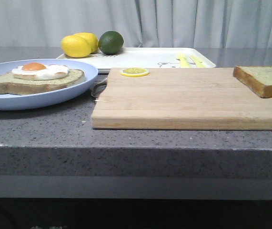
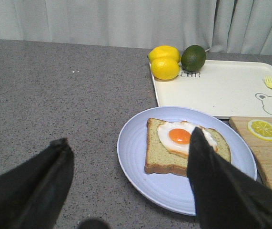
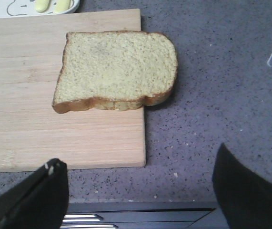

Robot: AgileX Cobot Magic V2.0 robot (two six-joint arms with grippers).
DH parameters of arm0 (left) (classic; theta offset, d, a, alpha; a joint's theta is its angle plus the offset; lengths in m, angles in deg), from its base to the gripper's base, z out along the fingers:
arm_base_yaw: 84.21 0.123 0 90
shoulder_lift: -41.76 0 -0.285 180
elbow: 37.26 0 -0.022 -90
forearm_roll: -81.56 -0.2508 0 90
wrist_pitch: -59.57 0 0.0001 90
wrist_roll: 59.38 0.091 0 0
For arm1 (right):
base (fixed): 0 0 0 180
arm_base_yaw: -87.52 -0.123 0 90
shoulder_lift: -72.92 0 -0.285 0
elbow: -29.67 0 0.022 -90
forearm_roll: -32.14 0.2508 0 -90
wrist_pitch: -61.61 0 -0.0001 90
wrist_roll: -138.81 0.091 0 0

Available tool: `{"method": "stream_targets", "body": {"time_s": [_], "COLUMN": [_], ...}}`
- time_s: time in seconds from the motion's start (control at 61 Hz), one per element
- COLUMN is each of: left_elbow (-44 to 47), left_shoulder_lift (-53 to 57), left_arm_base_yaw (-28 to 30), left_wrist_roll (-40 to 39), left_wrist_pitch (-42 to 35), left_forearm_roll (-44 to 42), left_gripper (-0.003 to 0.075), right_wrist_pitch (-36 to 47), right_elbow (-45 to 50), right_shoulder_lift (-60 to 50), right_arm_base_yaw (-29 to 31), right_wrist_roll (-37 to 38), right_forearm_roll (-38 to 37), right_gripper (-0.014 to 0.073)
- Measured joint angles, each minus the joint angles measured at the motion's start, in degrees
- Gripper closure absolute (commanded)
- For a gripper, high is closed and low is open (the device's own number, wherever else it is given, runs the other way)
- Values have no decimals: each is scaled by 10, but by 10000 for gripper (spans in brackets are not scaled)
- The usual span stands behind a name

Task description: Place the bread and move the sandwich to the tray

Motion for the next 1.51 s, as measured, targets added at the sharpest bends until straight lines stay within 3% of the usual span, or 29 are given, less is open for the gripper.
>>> {"method": "stream_targets", "body": {"time_s": [0.229,0.59,0.688,0.901,1.18,1.311,1.507], "left_elbow": [0,0,0,0,0,0,0], "left_shoulder_lift": [0,0,0,0,0,0,0], "left_arm_base_yaw": [0,-3,-19,-85,-112,-112,-112], "left_wrist_roll": [0,6,10,13,15,15,15], "left_wrist_pitch": [0,0,0,0,0,0,-2], "left_forearm_roll": [0,-8,-8,-18,-37,-37,-37], "left_gripper": [250,245,246,246,246,246,246], "right_wrist_pitch": [-12,-201,-214,-223,-251,-256,-251], "right_elbow": [-15,-174,-199,-210,-212,-212,-212], "right_shoulder_lift": [13,206,250,289,355,408,478], "right_arm_base_yaw": [0,0,13,120,324,357,361], "right_wrist_roll": [0,-20,-25,-60,-214,-269,-306], "right_forearm_roll": [10,36,39,84,327,400,424], "right_gripper": [-31,-31,-31,34,67,67,67]}}
